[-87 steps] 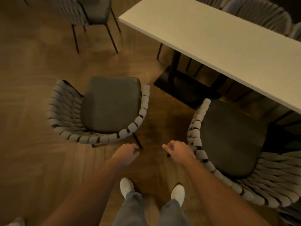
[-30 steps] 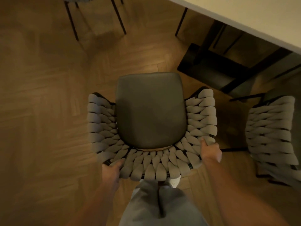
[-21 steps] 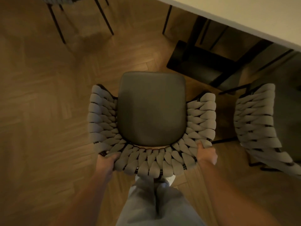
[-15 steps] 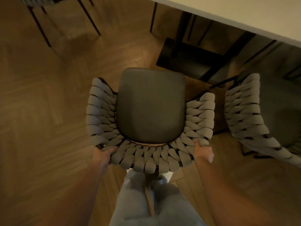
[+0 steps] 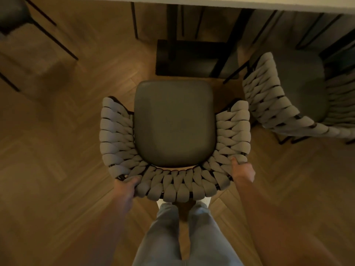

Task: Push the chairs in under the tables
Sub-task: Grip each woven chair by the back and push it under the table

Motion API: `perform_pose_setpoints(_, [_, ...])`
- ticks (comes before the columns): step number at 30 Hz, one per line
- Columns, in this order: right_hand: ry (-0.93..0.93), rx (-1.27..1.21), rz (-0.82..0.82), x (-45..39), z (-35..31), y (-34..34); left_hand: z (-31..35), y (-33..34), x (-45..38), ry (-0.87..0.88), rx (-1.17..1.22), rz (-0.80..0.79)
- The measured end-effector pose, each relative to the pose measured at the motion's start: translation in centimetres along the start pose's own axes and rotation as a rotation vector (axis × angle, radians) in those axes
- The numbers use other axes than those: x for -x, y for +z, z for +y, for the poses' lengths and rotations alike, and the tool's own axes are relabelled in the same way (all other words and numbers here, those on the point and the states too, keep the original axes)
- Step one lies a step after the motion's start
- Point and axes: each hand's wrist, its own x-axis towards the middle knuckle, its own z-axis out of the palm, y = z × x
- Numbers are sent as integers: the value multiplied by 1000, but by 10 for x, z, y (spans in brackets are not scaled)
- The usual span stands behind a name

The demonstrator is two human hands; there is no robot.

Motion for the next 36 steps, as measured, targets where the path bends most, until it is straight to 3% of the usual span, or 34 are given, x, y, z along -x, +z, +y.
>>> perform_pose_setpoints(6, [53,-48,-13,7,11,-1,15,3,6,24,-49,-40])
perform_pose_setpoints(9, [54,-53,-30,15,14,-3,25,-2,11,12,-215,-56])
perform_pose_setpoints(11, [17,-59,-65,27,17,-4,33,-9,17,39,-448,-53])
perform_pose_setpoints(14, [-86,9,-97,48,27,-4,45,-15,32,149,-1043,-93])
perform_pose_setpoints(15, [-142,69,-99,55,32,-4,49,-18,37,238,-1298,-45])
perform_pose_setpoints(17, [-289,249,-92,71,41,-2,53,-20,49,393,-1525,70])
perform_pose_setpoints(20, [-549,602,-75,89,54,9,48,-18,61,696,-1659,92])
perform_pose_setpoints(22, [-692,765,-121,92,62,19,37,-14,52,817,-1747,-94])
perform_pose_setpoints(25, [-860,959,-200,81,73,33,19,-7,38,782,-1924,-376])
perform_pose_setpoints(29, [-916,1109,-237,66,65,41,11,1,22,861,-1857,-340])
perform_pose_setpoints(32, [-1016,1157,-260,66,58,45,20,12,15,779,-1916,-355])
perform_pose_setpoints(36, [-1012,1157,-306,65,53,45,20,12,13,737,-1935,-394])
